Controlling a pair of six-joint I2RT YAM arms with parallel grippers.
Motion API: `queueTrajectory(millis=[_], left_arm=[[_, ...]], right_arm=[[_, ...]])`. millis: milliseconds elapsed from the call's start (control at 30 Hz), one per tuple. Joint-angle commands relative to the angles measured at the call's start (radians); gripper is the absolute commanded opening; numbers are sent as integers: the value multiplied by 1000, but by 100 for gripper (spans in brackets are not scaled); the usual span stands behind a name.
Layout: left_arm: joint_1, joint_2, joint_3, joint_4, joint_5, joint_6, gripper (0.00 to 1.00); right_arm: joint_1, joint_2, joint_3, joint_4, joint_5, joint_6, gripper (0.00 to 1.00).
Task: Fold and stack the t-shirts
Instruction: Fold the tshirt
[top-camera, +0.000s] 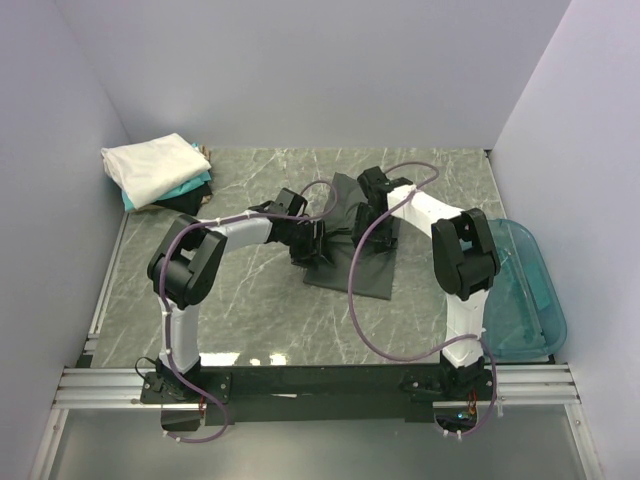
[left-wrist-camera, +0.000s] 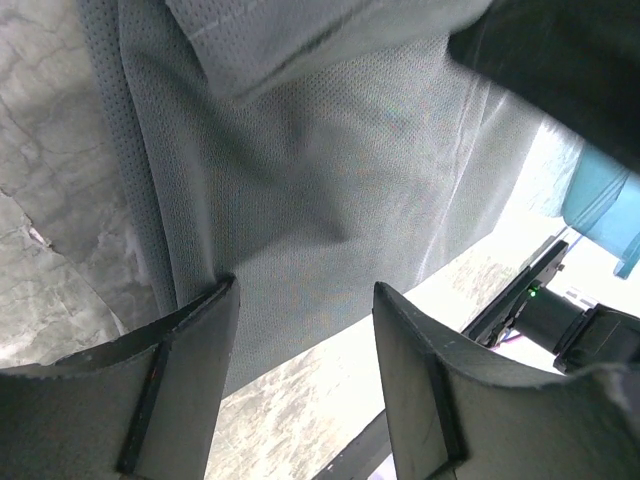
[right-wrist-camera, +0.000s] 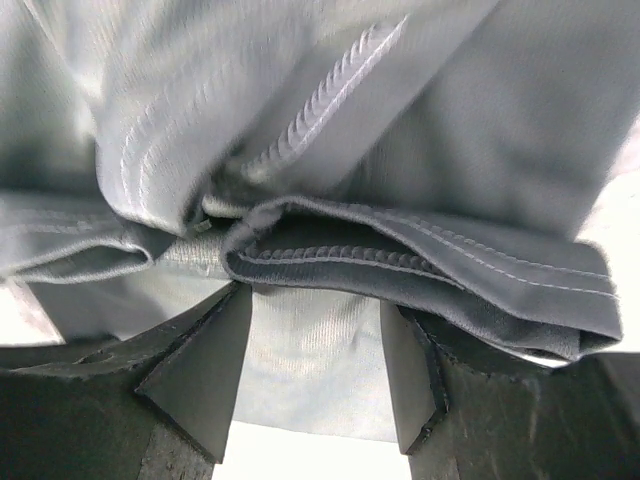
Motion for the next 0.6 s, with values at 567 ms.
queueTrajectory(millis=[567], left_arm=[[-5, -13, -52, -36, -66, 59, 64]], right_arm=[[-118, -3, 258, 32, 84, 21, 61]])
